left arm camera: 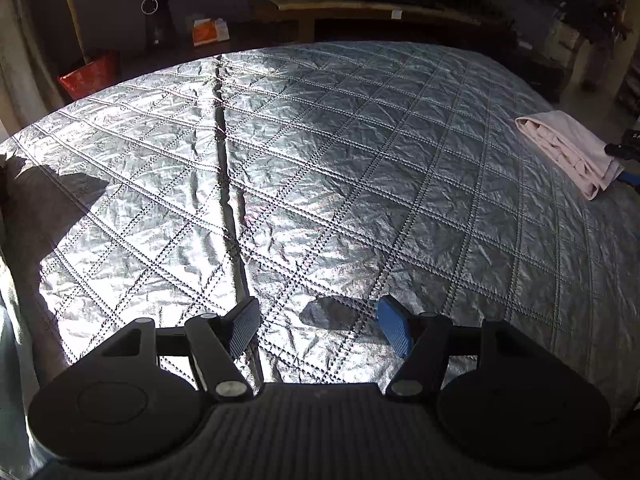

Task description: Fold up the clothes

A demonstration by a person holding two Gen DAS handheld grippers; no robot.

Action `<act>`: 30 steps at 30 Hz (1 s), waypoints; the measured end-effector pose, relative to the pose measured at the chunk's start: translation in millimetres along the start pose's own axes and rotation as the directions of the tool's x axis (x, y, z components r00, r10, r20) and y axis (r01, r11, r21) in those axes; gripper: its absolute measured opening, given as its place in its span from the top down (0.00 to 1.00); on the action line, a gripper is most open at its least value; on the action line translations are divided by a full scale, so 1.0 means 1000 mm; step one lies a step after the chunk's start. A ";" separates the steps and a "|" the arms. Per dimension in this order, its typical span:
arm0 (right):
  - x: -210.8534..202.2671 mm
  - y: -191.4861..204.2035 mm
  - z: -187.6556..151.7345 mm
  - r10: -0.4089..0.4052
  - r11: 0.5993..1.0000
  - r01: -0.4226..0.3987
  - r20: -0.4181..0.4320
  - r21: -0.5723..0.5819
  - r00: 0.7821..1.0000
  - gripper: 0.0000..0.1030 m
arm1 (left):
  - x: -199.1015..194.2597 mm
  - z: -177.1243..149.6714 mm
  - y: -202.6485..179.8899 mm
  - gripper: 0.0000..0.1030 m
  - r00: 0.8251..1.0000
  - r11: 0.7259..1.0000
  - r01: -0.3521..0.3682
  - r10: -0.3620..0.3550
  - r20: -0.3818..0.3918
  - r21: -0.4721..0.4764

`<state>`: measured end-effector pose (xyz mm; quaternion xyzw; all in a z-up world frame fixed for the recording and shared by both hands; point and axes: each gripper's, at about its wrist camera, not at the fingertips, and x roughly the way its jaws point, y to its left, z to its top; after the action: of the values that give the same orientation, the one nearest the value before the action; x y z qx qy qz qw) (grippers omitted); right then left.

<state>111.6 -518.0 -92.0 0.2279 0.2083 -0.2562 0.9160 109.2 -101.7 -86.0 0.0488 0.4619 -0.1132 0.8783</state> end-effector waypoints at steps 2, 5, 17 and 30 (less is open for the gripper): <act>-0.004 0.028 0.005 0.015 0.975 -0.008 0.031 -0.224 0.999 0.43 | 0.000 -0.001 -0.001 0.37 1.000 1.000 0.003 -0.003 0.001 0.004; 0.018 0.055 0.004 -0.032 0.912 -0.005 -0.083 -0.411 0.996 0.54 | 0.002 -0.001 -0.002 0.35 1.000 1.000 0.011 -0.011 -0.013 0.003; -0.044 0.062 0.015 -0.087 0.932 -0.007 -0.243 -0.361 0.966 0.13 | -0.015 -0.009 -0.006 0.32 0.999 0.998 0.051 -0.051 0.000 0.036; -0.248 0.021 -0.001 -0.146 0.960 0.067 -0.284 -0.272 0.948 0.11 | -0.159 -0.031 -0.080 0.01 0.974 0.986 0.150 -0.160 0.160 0.071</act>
<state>-71.0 -408.9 37.1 0.1309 0.3891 -0.2386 0.8801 -21.9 -149.1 28.6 0.0285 0.3866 -0.1985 0.9002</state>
